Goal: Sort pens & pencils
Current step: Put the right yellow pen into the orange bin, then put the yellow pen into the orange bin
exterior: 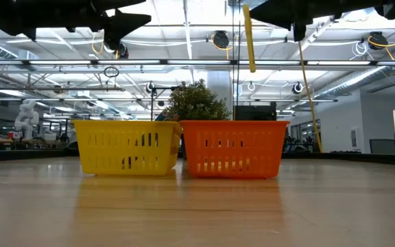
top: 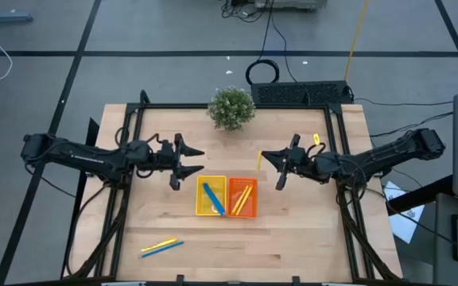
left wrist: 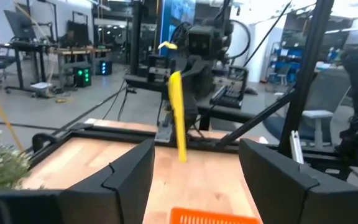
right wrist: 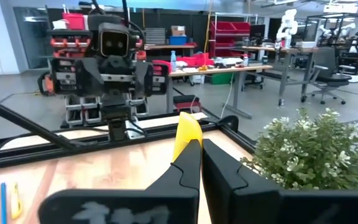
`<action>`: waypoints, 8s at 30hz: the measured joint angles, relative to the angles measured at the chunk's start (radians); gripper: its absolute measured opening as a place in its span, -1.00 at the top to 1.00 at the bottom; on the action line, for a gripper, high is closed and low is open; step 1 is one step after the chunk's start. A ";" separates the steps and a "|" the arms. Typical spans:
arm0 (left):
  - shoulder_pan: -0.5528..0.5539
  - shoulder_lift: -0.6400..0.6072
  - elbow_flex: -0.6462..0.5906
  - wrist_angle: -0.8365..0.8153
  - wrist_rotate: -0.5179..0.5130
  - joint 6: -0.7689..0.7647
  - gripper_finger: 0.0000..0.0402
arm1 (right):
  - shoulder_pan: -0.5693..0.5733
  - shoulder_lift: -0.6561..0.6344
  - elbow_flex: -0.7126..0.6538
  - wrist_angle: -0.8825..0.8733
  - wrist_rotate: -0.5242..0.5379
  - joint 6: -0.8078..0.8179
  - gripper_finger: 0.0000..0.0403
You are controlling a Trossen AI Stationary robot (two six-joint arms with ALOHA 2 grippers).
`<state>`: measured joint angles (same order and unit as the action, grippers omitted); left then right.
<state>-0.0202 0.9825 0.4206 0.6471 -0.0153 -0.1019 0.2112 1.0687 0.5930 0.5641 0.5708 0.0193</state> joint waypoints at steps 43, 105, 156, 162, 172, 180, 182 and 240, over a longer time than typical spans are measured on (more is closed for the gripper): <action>-0.002 -0.080 -0.001 -0.129 -0.012 -0.012 -0.19 | -0.080 0.443 0.106 0.032 -0.624 -0.258 1.00; 0.001 -0.444 -0.088 -0.481 -0.199 0.022 -0.19 | -0.081 0.215 -0.136 0.466 -0.397 -0.166 0.23; -0.600 0.231 0.206 -1.053 -0.102 -0.735 -0.19 | -0.081 0.215 -0.168 0.500 -0.399 -0.163 0.23; -0.719 0.378 0.225 -1.052 -0.116 -0.882 -0.19 | -0.081 0.215 -0.168 0.500 -0.399 -0.163 0.23; -0.841 0.483 0.298 -1.034 -0.164 -0.942 -0.19 | -0.082 0.215 -0.168 0.500 -0.399 -0.162 0.23; -0.862 0.551 0.339 -1.041 -0.218 -0.963 -0.19 | -0.081 0.215 -0.168 0.493 -0.399 -0.162 0.23; -0.862 0.587 0.345 -1.042 -0.215 -0.974 -0.19 | -0.082 0.215 -0.168 0.489 -0.399 -0.162 0.23; -0.768 0.510 0.451 -1.361 -0.252 -0.776 0.99 | -0.082 0.215 -0.168 0.478 -0.399 -0.162 0.23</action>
<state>-0.7881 1.4924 0.8715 -0.7137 -0.2677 -0.8779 0.1295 1.2839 0.4248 1.0416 0.1719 -0.1425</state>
